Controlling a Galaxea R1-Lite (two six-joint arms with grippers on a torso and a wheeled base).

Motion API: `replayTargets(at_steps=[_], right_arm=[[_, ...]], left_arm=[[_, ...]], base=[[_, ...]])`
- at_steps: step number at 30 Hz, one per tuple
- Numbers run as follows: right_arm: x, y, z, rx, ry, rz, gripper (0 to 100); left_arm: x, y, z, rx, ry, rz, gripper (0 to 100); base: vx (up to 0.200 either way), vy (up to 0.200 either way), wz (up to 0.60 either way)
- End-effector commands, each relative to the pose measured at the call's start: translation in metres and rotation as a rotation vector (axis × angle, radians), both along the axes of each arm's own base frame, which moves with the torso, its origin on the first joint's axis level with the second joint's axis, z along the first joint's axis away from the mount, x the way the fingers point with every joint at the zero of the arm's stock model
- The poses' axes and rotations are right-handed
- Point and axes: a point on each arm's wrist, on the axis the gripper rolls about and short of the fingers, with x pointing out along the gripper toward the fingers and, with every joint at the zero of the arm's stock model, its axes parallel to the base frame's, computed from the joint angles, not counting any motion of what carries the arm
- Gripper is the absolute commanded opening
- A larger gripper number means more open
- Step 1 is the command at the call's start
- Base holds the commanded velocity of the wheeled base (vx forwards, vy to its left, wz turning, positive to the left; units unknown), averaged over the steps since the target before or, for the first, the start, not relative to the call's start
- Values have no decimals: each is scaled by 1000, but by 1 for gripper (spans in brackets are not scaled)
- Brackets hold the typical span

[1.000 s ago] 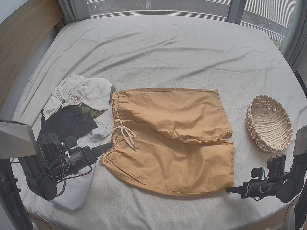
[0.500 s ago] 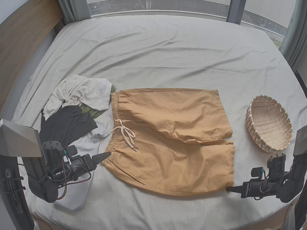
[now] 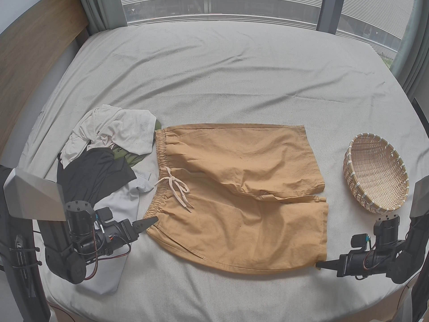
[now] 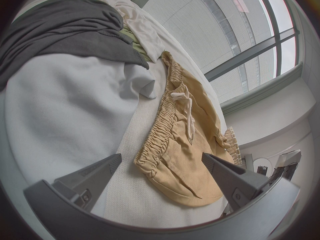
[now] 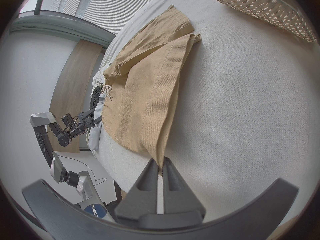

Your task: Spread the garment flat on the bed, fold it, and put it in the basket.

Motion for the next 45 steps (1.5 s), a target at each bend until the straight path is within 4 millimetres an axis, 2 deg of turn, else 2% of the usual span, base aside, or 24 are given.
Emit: replayTargets(at_steps=[1,2,15,22,27,32,45], right_arm=[[-5,-1,-1,-1,18,-1,0],[-5,-1,-1,-1,18,-1,0],[-7,-1,1,-3,24,1,0],[-11,-1,3,-9,42,7,0],[-16,-3,3,-19,77,7,0],[-20,-3,2,-25,116,8,0],[-33,-9,7,-45,181,4,0]], left_arm=[[5,0,-9,1,16,4,100],[5,0,-9,1,16,4,0],[3,-2,-6,-4,15,-3,0],[-11,-1,-5,-2,52,-17,0],[-31,0,5,-19,76,-77,0],[-43,2,11,-41,91,-122,0],[-59,4,-1,14,144,-156,0]], base=[[0,0,0],[0,0,0],[0,0,0],[0,0,0],[0,0,0],[0,0,0],[0,0,0]])
